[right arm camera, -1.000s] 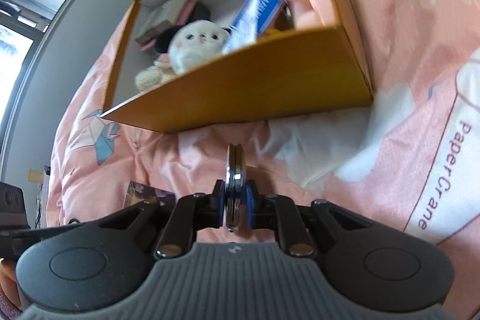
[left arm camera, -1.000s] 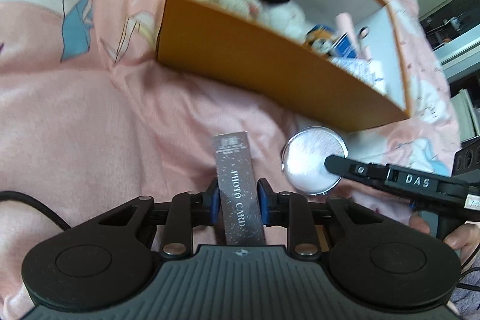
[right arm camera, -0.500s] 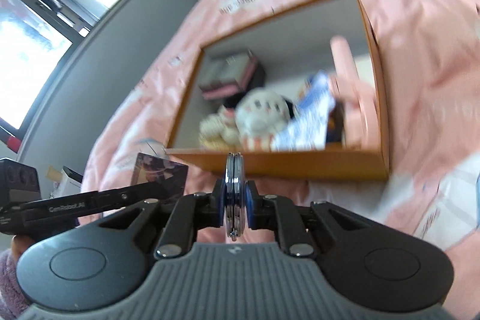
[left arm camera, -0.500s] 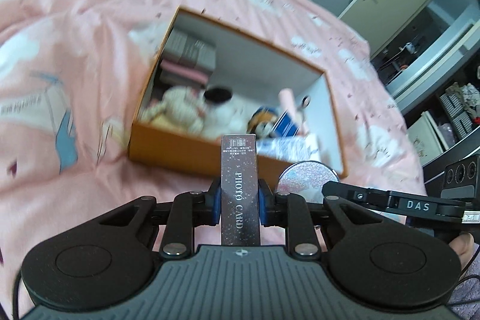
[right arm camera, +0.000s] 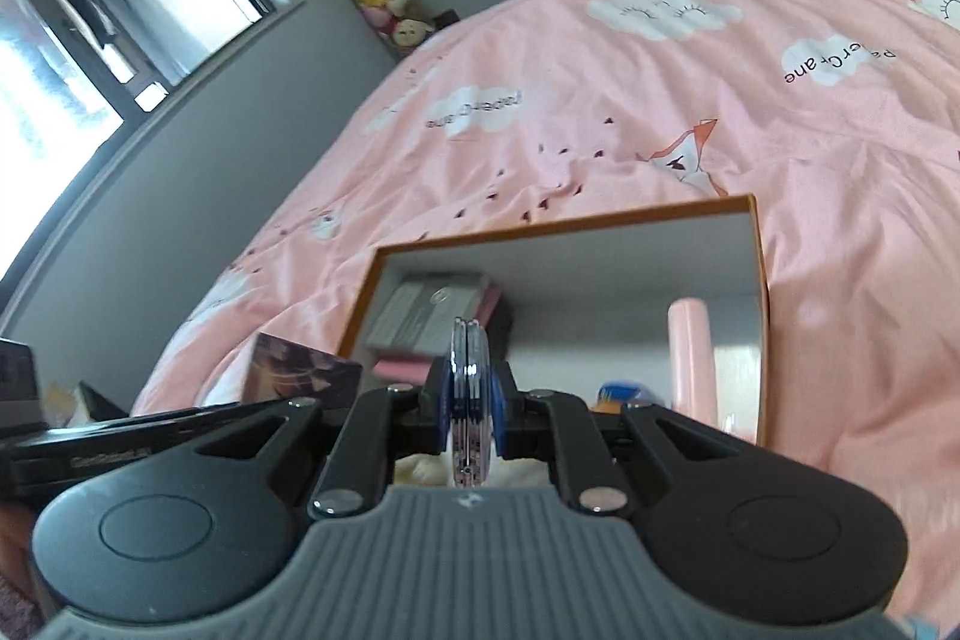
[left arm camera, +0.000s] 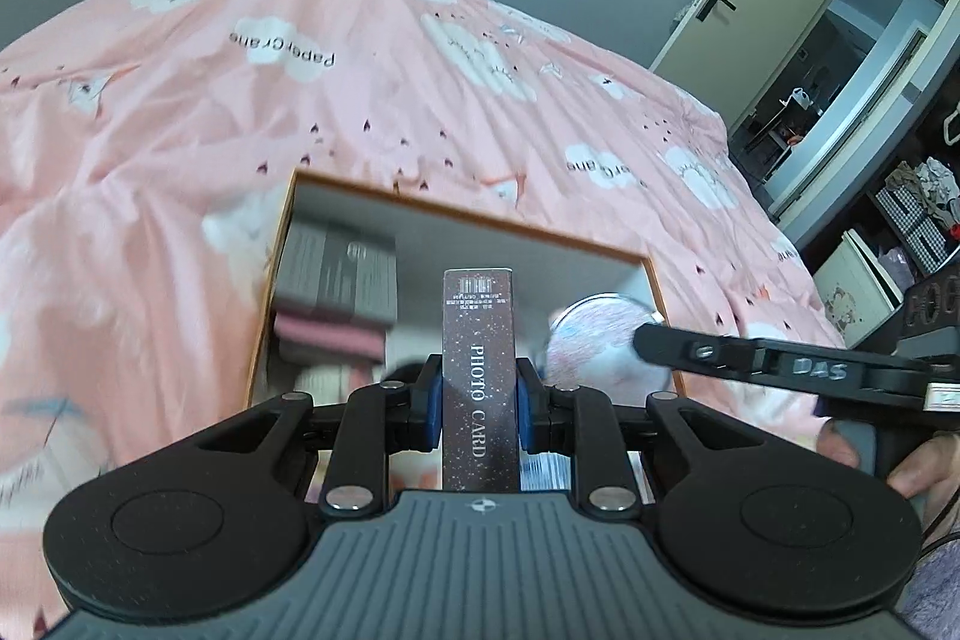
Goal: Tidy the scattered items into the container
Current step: 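Carry the PHOTO CARD box with the left tool while the right tool carries the mirror into the shoebox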
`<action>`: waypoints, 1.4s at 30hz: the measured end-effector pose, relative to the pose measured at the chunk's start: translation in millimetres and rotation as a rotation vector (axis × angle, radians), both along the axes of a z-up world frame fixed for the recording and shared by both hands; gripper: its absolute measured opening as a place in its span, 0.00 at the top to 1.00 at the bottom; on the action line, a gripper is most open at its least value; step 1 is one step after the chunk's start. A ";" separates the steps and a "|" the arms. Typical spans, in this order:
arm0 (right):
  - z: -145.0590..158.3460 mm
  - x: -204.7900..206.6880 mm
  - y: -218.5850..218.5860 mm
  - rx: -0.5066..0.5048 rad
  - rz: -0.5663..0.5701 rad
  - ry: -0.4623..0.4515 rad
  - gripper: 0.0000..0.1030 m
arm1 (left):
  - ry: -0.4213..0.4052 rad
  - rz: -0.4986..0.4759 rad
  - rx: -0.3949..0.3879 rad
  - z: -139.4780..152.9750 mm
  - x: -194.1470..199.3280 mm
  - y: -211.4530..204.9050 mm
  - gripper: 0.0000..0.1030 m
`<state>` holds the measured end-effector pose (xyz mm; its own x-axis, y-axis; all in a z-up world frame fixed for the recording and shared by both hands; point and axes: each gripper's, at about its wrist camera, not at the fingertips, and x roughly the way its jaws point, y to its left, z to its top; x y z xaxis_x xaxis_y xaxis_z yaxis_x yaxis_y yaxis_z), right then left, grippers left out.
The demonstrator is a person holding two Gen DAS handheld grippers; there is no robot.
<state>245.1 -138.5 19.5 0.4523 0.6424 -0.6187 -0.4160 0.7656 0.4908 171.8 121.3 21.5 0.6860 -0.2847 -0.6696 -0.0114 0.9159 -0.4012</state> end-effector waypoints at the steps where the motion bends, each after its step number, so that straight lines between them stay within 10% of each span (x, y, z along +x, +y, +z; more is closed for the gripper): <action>1: -4.6 9.4 4.7 -0.011 -0.008 0.010 0.85 | -0.005 -0.001 -0.001 -2.0 7.9 0.5 0.75; 26: -105.6 104.6 69.1 -0.101 -0.030 0.283 0.84 | 0.066 0.029 -0.012 -51.5 93.9 17.3 0.75; 42: -114.3 109.3 74.5 -0.192 -0.045 0.246 0.75 | 0.065 0.011 -0.036 -57.8 105.0 11.1 0.75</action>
